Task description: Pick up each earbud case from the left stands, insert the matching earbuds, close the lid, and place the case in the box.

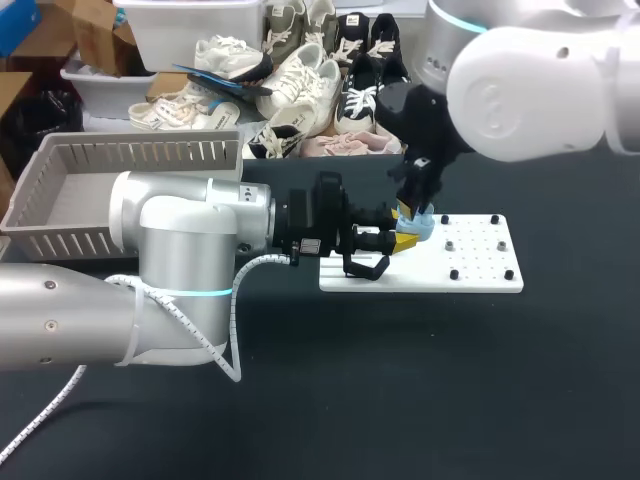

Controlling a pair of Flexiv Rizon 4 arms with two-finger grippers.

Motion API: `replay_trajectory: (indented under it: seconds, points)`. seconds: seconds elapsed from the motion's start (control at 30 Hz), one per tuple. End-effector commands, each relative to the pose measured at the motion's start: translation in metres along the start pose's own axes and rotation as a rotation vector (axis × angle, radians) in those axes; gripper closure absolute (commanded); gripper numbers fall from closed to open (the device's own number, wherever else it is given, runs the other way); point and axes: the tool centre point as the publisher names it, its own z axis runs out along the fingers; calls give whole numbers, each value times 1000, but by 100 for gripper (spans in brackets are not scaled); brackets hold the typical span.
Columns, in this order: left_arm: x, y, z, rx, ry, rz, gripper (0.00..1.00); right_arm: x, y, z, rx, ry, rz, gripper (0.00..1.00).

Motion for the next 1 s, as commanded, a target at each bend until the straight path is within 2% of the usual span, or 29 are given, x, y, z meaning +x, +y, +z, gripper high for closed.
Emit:
replay_trajectory:
  seconds: [0.03,1.0]
  points:
    - [1,0,0,0,-3,1,100,-2,-1,1,-1,3,-2,100]
    - [1,0,0,0,-3,1,100,-3,0,4,5,9,0,100]
